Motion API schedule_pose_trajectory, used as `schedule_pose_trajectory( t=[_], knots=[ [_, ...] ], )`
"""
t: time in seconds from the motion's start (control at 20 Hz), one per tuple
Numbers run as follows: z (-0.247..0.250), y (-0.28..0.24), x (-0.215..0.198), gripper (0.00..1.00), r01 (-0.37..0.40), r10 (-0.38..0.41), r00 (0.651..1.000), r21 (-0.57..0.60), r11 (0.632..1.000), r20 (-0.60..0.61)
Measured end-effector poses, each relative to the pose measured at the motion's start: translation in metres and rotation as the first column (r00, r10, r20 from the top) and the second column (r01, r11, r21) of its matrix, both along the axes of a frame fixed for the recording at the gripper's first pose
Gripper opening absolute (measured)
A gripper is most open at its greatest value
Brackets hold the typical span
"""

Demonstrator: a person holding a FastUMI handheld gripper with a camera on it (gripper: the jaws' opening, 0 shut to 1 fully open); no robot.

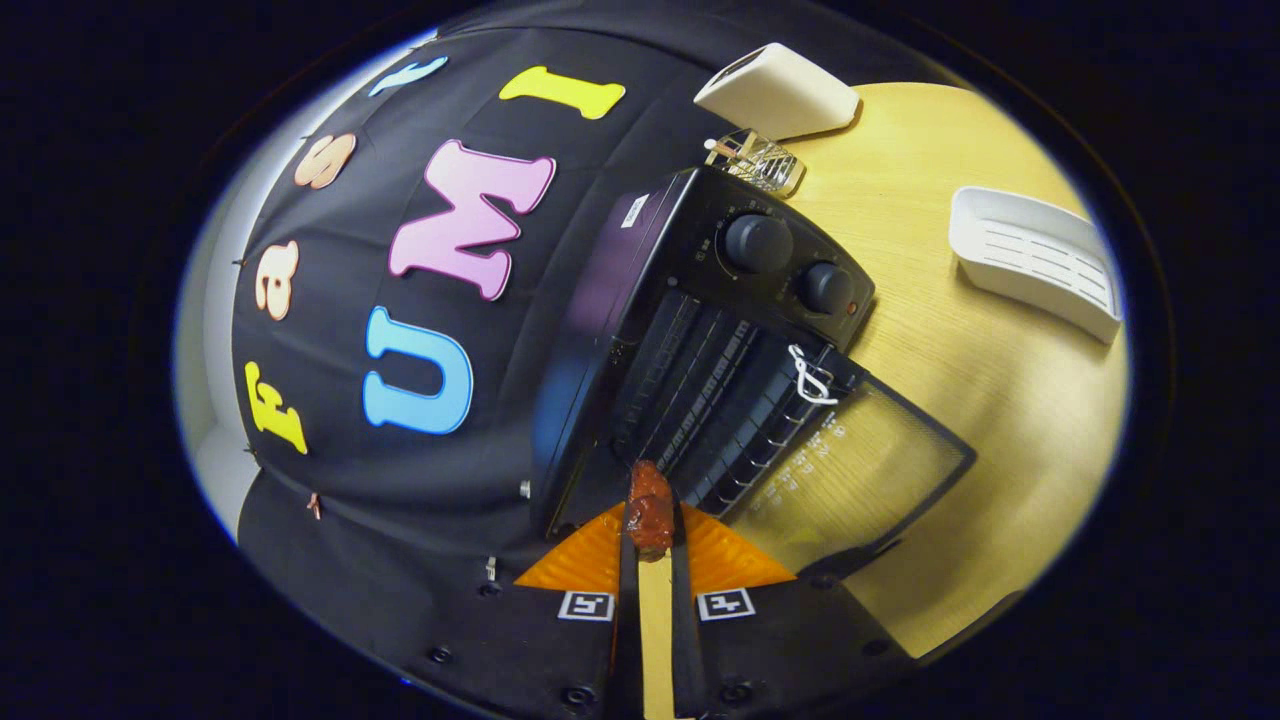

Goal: Open the toaster oven, put the food inside, and close the toaster oven door.

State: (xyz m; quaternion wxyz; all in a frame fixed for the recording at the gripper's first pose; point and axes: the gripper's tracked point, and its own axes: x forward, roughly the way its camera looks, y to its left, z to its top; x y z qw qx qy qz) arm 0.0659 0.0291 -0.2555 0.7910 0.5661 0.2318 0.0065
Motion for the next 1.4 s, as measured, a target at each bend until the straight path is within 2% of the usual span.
schedule_pose_trajectory(
  t=[0.2,0.45,0.85,1.0,1.15,1.2,1.4],
  knots=[
    [-0.024,0.008,0.034,0.16,0.058,-0.058,0.998,0.006,0.998,-0.028],
    [-0.035,0.008,0.070,0.16,0.133,-0.132,0.991,0.076,0.988,-0.029],
    [-0.049,-0.002,0.081,0.17,0.208,-0.202,0.974,0.051,0.977,-0.106],
    [-0.053,-0.008,0.073,0.35,0.235,-0.227,0.962,0.038,0.971,-0.152],
    [-0.045,-0.013,0.068,0.62,0.294,-0.279,0.948,0.090,0.951,-0.156],
    [-0.042,-0.016,0.062,0.78,0.305,-0.289,0.945,0.094,0.948,-0.156],
    [-0.040,-0.014,0.047,0.94,0.306,-0.289,0.944,0.093,0.948,-0.162]
  ],
)
